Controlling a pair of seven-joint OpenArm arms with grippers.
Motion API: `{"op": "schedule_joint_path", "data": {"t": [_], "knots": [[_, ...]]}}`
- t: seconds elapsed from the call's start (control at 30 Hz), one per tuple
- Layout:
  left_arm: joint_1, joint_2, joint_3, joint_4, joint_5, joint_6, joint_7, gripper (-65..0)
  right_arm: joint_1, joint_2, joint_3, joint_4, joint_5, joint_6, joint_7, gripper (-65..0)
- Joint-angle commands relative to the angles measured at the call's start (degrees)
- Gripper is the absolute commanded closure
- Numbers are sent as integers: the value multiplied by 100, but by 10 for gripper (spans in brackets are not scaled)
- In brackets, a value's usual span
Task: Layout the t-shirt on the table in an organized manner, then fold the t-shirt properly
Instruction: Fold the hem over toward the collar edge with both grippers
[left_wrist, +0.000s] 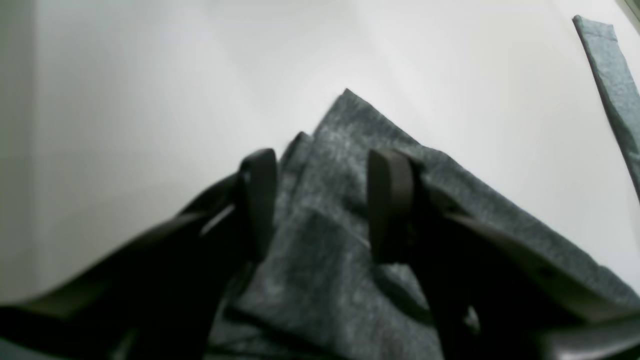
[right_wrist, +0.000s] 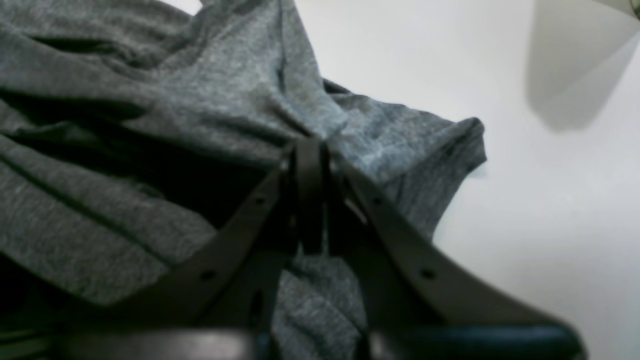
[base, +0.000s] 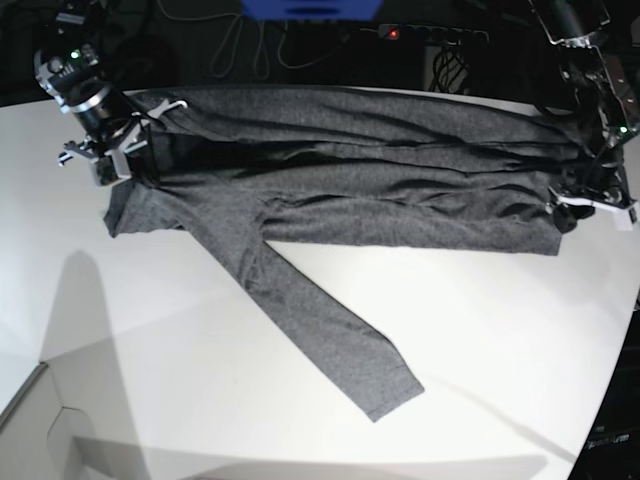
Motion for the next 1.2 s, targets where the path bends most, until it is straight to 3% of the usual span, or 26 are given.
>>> {"op": "schedule_joint_path", "data": {"t": [0.0,0.37,0.43,0.63,0.8,1.17], "knots": [[-34,-89,-47,4,-44,-11,-89,-284,7,49,13,86,78,-23,160,0],[10,-89,-39,-145,-44,-11,-89,-281,24,49,13,86,78,-23,160,0],[27,-89,-30,-119,-61,-11,-89,-239,77,49,13,86,78,-23,134,0],[27,-89,-30,-145,-79,-20,-89,0,68,49,13,86,78,-23,125,0],[98,-89,-39,4,-96,-20,-89,-1,68,49,13,86,78,-23,125,0],[229,35,-83,1895,-105,15,-89,-1,77,31,13,86,78,-23,125,0]]}}
